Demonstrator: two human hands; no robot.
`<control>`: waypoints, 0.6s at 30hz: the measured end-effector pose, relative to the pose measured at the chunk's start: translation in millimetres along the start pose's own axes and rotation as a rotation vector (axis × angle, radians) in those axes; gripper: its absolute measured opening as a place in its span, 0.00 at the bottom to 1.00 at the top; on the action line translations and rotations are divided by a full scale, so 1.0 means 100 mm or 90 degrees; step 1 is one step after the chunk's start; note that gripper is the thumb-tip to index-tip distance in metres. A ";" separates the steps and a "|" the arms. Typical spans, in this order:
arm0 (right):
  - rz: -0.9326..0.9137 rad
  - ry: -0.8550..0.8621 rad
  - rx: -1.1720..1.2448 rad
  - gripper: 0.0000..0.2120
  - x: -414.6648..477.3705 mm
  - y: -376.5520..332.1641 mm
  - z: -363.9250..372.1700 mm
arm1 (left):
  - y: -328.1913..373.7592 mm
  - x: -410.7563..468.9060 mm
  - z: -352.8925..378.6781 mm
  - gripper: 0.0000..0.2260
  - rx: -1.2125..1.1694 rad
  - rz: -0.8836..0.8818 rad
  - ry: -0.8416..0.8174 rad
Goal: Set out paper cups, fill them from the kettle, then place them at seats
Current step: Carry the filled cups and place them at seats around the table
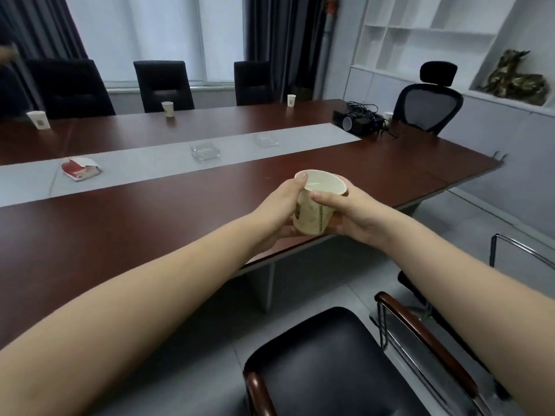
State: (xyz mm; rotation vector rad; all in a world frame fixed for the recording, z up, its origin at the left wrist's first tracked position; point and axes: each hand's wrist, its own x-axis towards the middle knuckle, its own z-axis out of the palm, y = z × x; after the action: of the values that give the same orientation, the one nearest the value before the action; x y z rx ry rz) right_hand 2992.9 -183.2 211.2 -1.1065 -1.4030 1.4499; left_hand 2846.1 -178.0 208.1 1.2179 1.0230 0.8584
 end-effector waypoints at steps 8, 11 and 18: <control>0.049 0.082 0.084 0.32 1.34 0.56 0.07 | -0.37 1.14 -0.74 0.14 -0.100 -0.055 0.072; 0.060 0.081 0.134 0.28 1.74 0.82 0.11 | -0.63 1.51 -0.97 0.13 -0.116 -0.072 0.111; 0.075 0.069 0.158 0.31 2.58 1.51 0.12 | -1.21 2.22 -1.41 0.11 -0.142 -0.077 0.162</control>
State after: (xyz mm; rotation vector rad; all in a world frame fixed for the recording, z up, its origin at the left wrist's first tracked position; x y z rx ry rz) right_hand 2911.3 53.3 47.1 -1.1055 -1.0655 1.5747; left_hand 2783.8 54.6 47.9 0.8656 1.1582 1.0203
